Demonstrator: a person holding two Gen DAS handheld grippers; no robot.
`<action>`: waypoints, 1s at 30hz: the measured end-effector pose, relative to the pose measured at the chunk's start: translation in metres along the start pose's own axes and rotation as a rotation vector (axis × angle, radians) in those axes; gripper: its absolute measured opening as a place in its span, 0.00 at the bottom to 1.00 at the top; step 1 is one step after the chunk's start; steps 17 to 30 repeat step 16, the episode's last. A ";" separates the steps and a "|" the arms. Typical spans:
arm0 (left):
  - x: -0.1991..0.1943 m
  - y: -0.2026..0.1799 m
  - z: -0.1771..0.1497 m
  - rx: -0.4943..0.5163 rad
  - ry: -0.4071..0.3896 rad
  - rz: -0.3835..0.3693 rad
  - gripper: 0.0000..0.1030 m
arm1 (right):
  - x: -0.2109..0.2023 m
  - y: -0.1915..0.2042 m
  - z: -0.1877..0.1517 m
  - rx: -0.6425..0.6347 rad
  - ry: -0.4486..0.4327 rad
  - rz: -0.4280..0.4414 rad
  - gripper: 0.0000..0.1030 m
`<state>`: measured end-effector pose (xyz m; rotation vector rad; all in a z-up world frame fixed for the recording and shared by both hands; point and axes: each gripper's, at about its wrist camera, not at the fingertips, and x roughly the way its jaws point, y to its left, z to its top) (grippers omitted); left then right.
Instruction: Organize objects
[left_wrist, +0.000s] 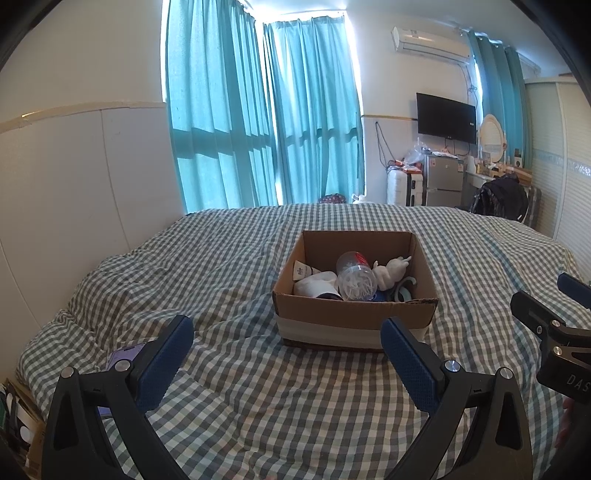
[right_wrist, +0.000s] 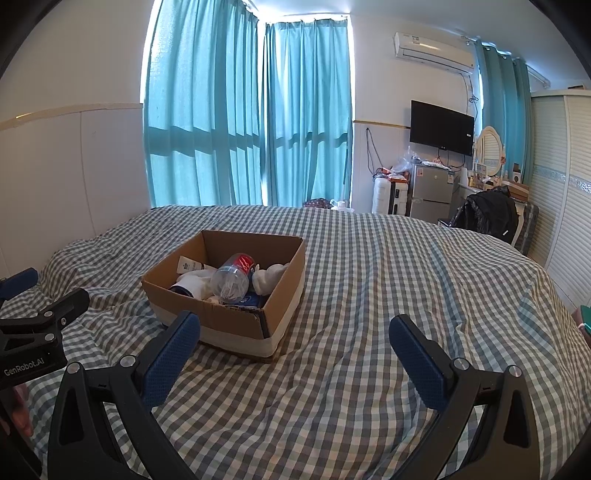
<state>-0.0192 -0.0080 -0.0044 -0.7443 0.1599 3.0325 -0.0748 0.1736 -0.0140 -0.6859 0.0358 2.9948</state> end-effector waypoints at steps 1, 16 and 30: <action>0.000 0.000 0.000 0.000 0.000 0.000 1.00 | 0.000 0.000 0.000 0.000 0.000 0.000 1.00; -0.001 -0.001 -0.002 0.005 0.002 -0.001 1.00 | 0.004 0.002 -0.005 0.001 0.009 0.000 1.00; -0.001 -0.001 -0.002 0.005 0.002 -0.001 1.00 | 0.004 0.002 -0.005 0.001 0.009 0.000 1.00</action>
